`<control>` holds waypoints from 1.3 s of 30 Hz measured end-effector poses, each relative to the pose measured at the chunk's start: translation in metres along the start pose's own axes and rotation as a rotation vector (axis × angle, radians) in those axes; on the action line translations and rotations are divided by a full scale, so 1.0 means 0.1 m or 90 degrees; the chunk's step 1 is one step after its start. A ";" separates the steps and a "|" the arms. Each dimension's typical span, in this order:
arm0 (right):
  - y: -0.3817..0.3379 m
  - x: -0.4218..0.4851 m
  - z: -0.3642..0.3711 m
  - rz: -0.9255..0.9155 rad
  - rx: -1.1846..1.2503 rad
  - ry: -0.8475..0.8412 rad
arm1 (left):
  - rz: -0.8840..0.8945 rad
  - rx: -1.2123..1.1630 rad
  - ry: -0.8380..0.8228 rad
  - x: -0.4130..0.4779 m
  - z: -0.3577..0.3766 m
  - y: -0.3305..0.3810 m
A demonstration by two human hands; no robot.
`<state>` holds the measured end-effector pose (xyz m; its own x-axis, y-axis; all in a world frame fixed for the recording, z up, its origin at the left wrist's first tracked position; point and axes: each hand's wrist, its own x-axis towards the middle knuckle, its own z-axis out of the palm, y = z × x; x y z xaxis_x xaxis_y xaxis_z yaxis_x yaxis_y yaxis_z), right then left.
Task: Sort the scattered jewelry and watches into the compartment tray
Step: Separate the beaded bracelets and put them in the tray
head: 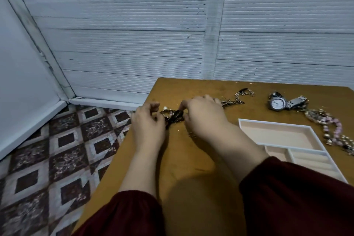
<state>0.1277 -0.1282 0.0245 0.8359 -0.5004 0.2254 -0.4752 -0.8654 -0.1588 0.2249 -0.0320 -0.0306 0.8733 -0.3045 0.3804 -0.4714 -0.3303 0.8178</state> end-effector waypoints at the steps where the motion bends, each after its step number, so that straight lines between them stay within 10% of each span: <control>1: -0.02 0.07 0.05 0.004 -0.008 0.006 | 0.002 -0.002 -0.006 0.01 0.01 -0.02; 27: -0.03 0.19 -0.16 0.071 0.135 0.084 | -0.080 -0.058 0.039 0.06 -0.01 0.03; 39: 0.11 -0.05 -0.41 0.097 0.236 0.226 | -0.057 0.198 -0.106 -0.02 0.00 0.11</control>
<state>0.1071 -0.1368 0.0607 0.5901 -0.6531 0.4747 -0.4010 -0.7474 -0.5297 0.2179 -0.0351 -0.0226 0.8927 -0.3949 0.2172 -0.4316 -0.6105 0.6641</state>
